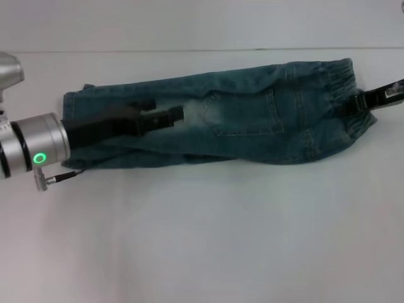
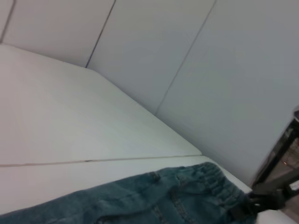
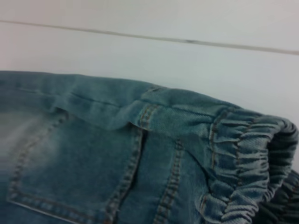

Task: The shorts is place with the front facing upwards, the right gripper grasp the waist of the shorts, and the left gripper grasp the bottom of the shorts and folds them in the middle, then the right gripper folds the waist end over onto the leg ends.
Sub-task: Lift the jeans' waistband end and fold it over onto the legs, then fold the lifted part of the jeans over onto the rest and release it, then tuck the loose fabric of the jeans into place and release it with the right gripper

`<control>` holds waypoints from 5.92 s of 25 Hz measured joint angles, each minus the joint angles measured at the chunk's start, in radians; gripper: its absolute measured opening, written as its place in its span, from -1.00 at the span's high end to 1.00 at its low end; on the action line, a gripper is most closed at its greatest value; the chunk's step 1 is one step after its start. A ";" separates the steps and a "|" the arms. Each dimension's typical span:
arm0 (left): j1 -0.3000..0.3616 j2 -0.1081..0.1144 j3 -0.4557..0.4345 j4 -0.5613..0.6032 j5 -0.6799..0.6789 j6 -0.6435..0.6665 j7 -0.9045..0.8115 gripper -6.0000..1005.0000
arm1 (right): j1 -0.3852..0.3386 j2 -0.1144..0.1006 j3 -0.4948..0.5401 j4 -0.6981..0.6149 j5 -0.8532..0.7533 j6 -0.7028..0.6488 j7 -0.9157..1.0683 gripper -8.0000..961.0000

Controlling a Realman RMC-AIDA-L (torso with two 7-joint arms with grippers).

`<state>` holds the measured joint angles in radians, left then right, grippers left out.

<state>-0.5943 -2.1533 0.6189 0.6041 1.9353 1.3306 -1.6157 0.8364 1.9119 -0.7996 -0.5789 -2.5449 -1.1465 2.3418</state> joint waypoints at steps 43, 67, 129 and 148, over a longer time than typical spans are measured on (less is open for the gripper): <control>-0.348 -0.022 -0.100 -0.824 -0.821 -0.580 1.716 0.98 | -0.034 -0.045 0.181 -0.421 0.339 -0.640 0.048 0.77; -0.307 -0.022 -0.482 -1.013 -0.372 -0.587 1.761 0.98 | 0.059 -0.027 0.183 -0.412 0.387 -0.603 0.051 0.77; 0.163 -0.001 -0.957 -0.562 -0.174 -0.030 0.910 0.96 | 0.258 0.126 -0.284 -0.115 0.303 -0.316 -0.043 0.70; 0.183 -0.005 -0.956 -0.558 -0.174 -0.024 0.897 0.96 | 0.327 0.182 -0.375 -0.046 0.273 -0.207 -0.084 0.21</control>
<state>-0.4117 -2.1583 -0.3374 0.0465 1.7609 1.3070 -0.7189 1.1632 2.0936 -1.1750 -0.6248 -2.2714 -1.3531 2.2575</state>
